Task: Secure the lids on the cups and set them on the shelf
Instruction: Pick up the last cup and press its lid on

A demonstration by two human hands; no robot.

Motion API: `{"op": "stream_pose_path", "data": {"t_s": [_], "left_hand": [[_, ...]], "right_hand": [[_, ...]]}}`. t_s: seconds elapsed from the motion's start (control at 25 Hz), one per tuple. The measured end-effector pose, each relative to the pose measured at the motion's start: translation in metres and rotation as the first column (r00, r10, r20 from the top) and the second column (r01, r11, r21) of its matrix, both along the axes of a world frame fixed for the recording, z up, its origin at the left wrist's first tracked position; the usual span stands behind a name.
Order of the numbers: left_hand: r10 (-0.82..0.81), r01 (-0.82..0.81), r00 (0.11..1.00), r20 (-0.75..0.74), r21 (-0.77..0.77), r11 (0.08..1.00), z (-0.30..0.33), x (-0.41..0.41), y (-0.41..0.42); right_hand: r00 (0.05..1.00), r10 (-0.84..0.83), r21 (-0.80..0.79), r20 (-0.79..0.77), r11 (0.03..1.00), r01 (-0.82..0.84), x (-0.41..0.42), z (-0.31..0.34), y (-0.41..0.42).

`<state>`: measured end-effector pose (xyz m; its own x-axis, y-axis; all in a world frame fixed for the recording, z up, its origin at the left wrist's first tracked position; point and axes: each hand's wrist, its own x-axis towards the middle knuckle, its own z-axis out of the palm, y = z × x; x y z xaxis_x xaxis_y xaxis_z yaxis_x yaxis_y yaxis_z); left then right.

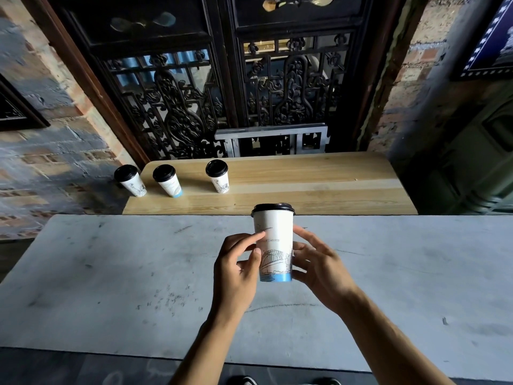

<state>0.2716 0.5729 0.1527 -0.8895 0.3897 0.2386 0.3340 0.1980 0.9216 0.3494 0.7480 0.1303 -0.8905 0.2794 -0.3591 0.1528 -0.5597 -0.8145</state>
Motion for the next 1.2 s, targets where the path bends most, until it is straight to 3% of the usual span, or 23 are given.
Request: {"op": "stream_pose_path", "data": {"t_s": [0.2,0.36,0.64,1.0,1.2], "left_hand": [[0.024,-0.027,0.998,-0.050,-0.049,0.998,-0.001,-0.001,0.001],[0.033,-0.033,0.999,0.027,-0.019,0.999,0.002,0.003,0.003],[0.018,-0.028,0.984,0.175,0.051,0.998,0.001,0.008,0.006],[-0.017,0.016,1.000,0.021,0.021,1.000,-0.001,0.004,0.000],[0.022,-0.027,0.992,0.126,0.038,0.999,0.002,0.008,0.005]], "right_hand": [[0.999,0.013,-0.028,-0.052,1.000,-0.014,0.001,-0.006,0.000],[0.991,0.062,0.011,-0.121,0.998,-0.061,0.005,0.003,-0.003],[0.996,0.011,-0.078,-0.084,0.997,-0.018,0.007,-0.001,-0.001],[0.989,0.015,-0.025,-0.148,0.999,-0.019,0.009,-0.005,0.001],[0.961,0.085,-0.004,-0.262,0.996,-0.089,0.010,0.002,-0.003]]}}
